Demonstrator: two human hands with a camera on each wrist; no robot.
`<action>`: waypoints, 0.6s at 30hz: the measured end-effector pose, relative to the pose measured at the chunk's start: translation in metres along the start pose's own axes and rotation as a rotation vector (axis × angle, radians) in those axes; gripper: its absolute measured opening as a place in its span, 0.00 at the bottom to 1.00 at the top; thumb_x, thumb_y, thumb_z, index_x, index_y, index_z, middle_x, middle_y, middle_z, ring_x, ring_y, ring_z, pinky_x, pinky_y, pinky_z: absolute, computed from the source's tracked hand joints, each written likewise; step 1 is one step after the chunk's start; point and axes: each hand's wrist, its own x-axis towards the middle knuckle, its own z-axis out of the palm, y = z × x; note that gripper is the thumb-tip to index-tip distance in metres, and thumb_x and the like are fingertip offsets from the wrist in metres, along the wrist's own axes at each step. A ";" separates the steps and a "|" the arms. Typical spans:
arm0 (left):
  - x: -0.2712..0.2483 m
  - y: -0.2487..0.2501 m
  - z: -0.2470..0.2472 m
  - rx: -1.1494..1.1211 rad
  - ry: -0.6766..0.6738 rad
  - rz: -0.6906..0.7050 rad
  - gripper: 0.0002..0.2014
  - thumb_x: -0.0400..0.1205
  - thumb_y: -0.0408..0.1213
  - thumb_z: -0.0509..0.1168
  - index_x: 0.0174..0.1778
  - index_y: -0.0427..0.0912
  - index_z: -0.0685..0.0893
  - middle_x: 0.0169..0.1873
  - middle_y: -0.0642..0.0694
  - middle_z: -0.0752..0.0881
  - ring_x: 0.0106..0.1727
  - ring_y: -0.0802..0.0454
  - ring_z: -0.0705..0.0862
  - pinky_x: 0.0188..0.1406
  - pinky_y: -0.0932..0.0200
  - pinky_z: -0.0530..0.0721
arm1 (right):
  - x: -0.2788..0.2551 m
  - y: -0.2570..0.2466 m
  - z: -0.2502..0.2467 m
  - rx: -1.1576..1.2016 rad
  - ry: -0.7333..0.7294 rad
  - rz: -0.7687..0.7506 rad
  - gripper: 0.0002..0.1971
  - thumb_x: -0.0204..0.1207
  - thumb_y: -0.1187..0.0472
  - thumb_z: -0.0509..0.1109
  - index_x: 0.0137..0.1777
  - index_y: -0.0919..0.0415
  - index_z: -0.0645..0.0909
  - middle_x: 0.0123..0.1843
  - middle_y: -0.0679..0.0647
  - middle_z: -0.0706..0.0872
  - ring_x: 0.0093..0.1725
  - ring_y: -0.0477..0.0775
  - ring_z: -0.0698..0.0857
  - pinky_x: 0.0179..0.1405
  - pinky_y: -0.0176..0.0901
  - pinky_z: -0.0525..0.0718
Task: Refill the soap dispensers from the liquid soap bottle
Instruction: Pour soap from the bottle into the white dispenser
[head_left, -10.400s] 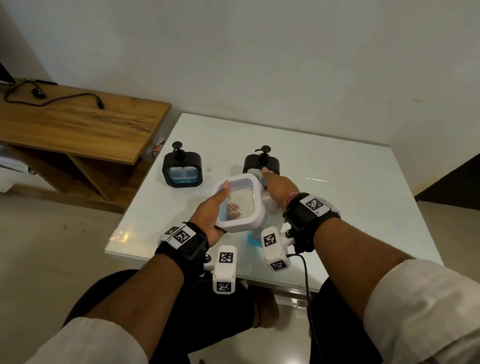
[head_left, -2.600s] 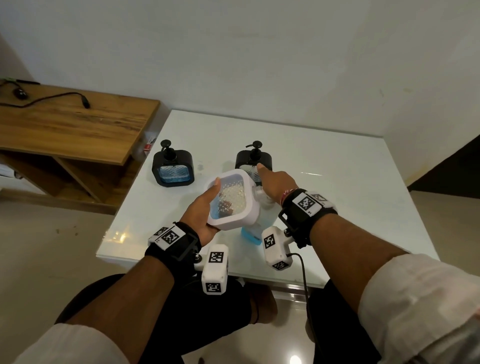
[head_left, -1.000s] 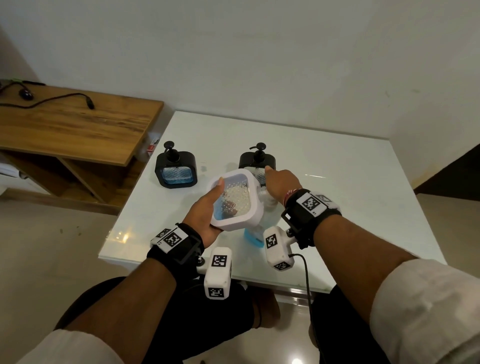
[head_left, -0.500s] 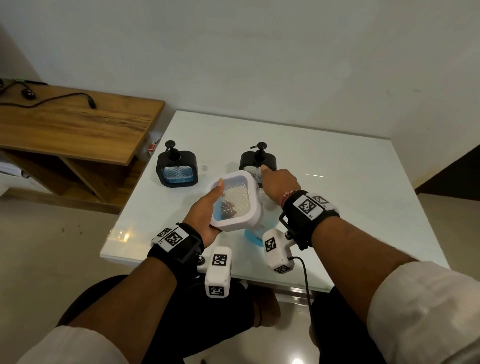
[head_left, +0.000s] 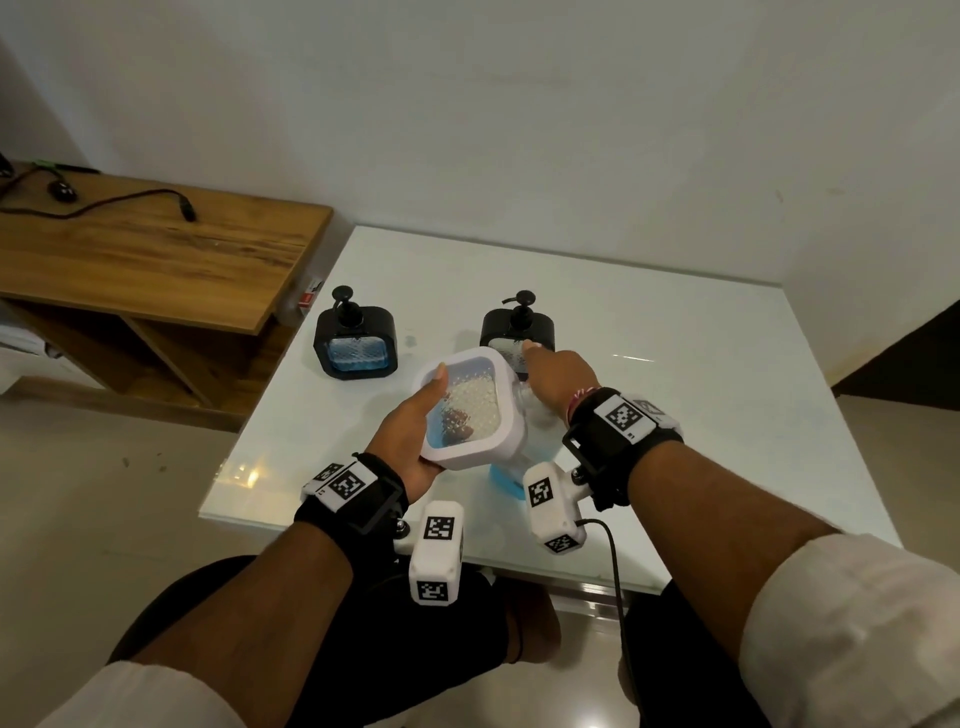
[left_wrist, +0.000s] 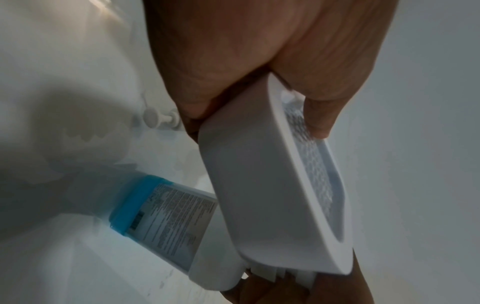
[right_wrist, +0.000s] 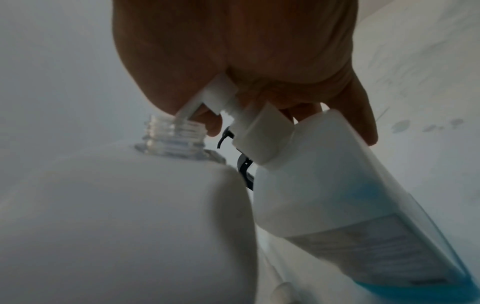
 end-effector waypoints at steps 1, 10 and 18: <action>0.000 -0.001 -0.001 -0.006 0.002 0.000 0.17 0.87 0.53 0.65 0.65 0.48 0.87 0.58 0.40 0.92 0.55 0.43 0.91 0.53 0.44 0.89 | 0.000 0.000 0.000 0.014 -0.016 0.003 0.29 0.85 0.43 0.53 0.73 0.65 0.75 0.70 0.63 0.80 0.66 0.62 0.79 0.60 0.46 0.72; 0.001 -0.001 0.000 -0.012 -0.017 0.016 0.20 0.84 0.54 0.66 0.67 0.48 0.87 0.58 0.42 0.92 0.54 0.44 0.92 0.52 0.45 0.88 | -0.006 -0.003 -0.003 0.055 -0.007 0.021 0.32 0.83 0.37 0.53 0.74 0.62 0.75 0.71 0.62 0.79 0.68 0.62 0.78 0.68 0.49 0.72; -0.005 0.002 0.003 0.016 0.010 0.023 0.18 0.85 0.53 0.67 0.66 0.48 0.87 0.58 0.41 0.93 0.55 0.43 0.91 0.53 0.44 0.89 | -0.018 -0.006 -0.008 0.089 -0.142 -0.003 0.32 0.86 0.39 0.45 0.79 0.60 0.69 0.76 0.64 0.74 0.74 0.63 0.74 0.77 0.54 0.68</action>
